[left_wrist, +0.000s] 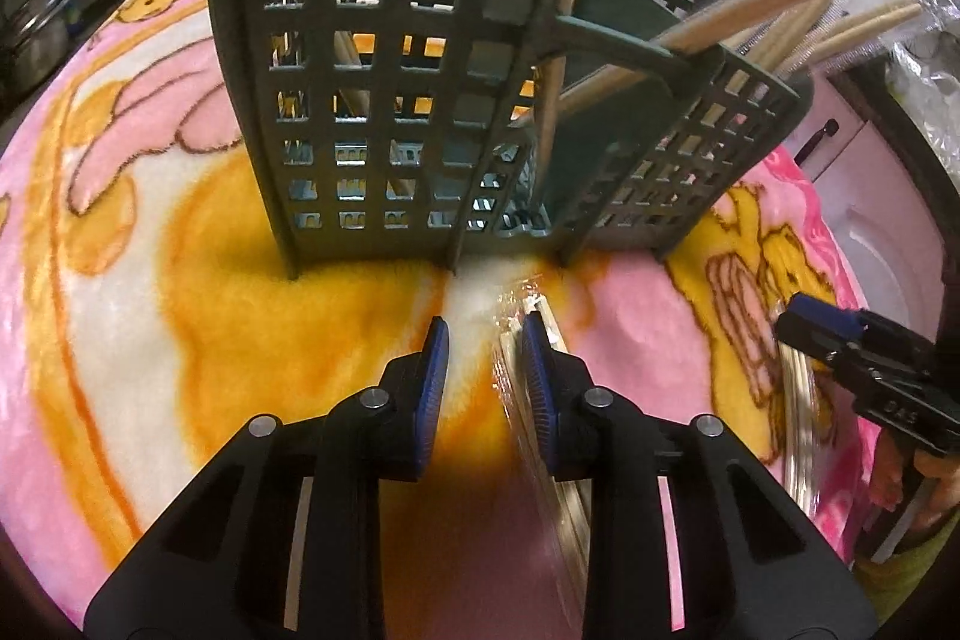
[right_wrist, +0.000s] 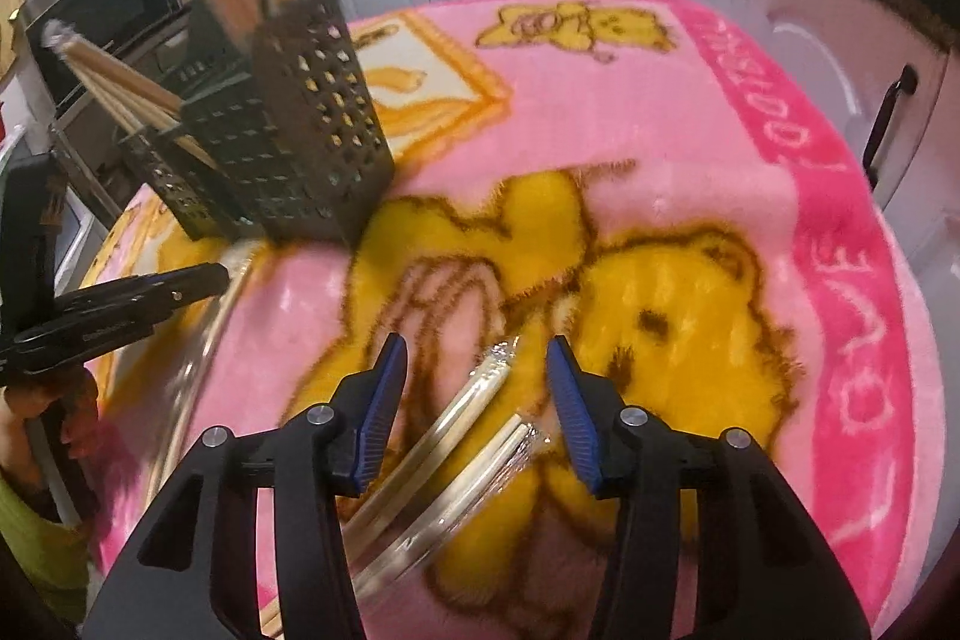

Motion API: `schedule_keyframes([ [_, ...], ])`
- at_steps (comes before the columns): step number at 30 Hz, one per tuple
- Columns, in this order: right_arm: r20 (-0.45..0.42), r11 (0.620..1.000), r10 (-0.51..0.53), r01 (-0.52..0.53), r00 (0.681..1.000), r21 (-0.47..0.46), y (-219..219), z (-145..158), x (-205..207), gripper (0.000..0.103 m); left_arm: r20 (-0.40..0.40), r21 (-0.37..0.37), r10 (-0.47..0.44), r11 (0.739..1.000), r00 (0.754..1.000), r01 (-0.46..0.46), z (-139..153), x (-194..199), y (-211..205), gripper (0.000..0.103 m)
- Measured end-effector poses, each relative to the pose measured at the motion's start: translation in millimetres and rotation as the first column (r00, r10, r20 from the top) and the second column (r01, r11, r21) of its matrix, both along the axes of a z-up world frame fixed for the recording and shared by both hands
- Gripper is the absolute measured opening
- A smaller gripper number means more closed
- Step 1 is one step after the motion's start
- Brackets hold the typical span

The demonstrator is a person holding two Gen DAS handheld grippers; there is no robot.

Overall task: Organize utensils
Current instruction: 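Close the left tool on a wrapped chopstick while the right tool grasps another, then lift both held chopsticks upright and carry them above the green caddy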

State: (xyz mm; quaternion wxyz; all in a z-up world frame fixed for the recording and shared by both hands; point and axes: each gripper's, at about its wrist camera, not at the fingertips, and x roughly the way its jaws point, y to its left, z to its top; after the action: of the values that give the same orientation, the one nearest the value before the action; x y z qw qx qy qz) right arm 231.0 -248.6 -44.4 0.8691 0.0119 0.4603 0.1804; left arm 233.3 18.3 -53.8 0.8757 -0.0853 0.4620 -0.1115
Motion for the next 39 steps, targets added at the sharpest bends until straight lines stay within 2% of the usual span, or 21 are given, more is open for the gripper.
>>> schedule_keyframes([
  [6,-0.012,0.999,0.005,-0.006,1.000,-0.035,8.4,-4.8,3.1,0.039,0.006,0.001,-0.001,1.000,1.000,0.001,-1.2,2.4,0.0,0.020],
  [10,0.001,0.998,0.023,-0.023,1.000,-0.063,17.1,-4.6,1.7,0.019,0.019,0.029,-0.010,1.000,1.000,0.009,-1.8,2.2,-3.8,0.016],
  [14,0.019,0.997,0.040,-0.039,0.999,-0.072,22.5,-3.0,-0.6,0.012,0.025,0.040,-0.018,0.999,1.000,0.017,-2.9,0.9,-2.5,0.013],
  [20,0.039,0.998,0.068,-0.067,0.997,-0.020,30.4,5.1,-5.0,0.009,0.024,0.044,-0.028,0.999,0.999,0.027,-3.6,-0.4,-2.8,0.010],
  [27,0.077,0.995,0.095,-0.097,0.993,0.021,42.6,17.1,-10.6,0.008,0.021,0.007,-0.028,1.000,0.999,0.027,-2.4,-3.1,8.2,0.006],
  [33,0.101,0.992,0.120,-0.124,0.988,0.029,52.9,27.6,-16.9,0.008,0.045,-0.013,-0.010,1.000,0.999,0.010,6.0,-15.4,14.4,0.004],
  [39,0.150,0.986,0.147,-0.157,0.978,0.058,61.4,46.0,-27.7,0.007,0.104,-0.042,0.004,0.999,0.995,0.000,28.8,-30.7,23.5,0.003],
])
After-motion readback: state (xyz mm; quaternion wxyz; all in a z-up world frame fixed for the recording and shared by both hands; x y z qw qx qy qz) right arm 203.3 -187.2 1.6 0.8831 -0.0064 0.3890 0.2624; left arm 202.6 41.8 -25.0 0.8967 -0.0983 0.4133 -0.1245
